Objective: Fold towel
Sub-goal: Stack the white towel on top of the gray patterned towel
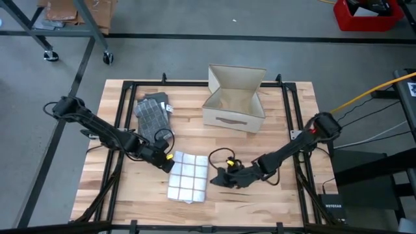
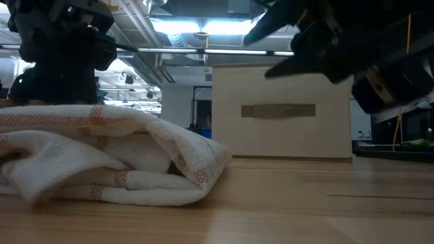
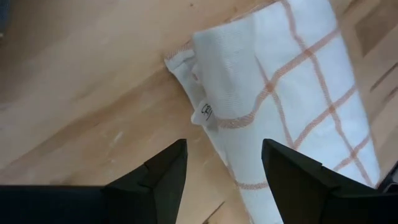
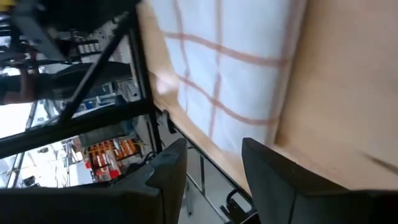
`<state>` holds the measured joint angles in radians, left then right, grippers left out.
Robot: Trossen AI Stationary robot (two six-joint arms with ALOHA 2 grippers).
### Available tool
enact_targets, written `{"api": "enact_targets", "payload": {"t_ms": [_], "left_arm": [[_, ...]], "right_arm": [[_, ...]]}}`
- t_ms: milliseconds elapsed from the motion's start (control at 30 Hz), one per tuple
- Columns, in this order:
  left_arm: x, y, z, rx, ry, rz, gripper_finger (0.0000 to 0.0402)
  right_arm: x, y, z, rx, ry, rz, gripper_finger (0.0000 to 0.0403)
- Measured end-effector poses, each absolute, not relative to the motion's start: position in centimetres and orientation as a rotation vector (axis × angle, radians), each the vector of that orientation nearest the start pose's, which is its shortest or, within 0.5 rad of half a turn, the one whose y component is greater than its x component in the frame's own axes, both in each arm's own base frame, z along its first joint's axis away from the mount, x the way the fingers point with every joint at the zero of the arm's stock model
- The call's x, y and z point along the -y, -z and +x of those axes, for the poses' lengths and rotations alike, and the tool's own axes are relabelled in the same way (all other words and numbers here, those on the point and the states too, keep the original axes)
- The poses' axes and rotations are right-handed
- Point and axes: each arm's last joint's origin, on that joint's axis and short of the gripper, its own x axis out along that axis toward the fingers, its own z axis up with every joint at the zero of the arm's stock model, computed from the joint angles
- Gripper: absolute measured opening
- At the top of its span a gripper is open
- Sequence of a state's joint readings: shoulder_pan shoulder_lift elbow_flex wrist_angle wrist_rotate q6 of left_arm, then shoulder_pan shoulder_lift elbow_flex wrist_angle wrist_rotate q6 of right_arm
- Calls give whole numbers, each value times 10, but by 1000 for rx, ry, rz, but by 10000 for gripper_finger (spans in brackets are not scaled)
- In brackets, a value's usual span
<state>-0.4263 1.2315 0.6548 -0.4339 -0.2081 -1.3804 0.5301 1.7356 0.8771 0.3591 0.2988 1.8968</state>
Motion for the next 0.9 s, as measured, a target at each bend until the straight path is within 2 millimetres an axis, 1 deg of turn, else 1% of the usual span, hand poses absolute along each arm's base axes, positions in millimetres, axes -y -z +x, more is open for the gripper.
{"api": "enact_targets", "payload": {"t_ms": [67,133,333,500,600,733,900], "left_arm": [[87,-184,206,-914,-482,-950,198],[88,-181,208,-927,-485,-947,198],[93,-166,219,-950,-481,-957,198],[96,-155,225,-968,-488,-953,198],[97,-150,227,-989,-500,-946,198],[98,-145,229,-992,-504,-944,198],[101,-144,236,-952,-464,-974,198]], "right_arm": [[-175,-166,314,-534,284,1679,159],[-179,-164,321,-548,273,1690,159],[-188,-161,341,-589,334,1658,159],[-192,-158,349,-652,452,1628,159],[-194,-155,352,-670,478,1618,159],[-201,-146,362,-702,478,1625,159],[-209,-131,375,-718,505,1656,159]]}}
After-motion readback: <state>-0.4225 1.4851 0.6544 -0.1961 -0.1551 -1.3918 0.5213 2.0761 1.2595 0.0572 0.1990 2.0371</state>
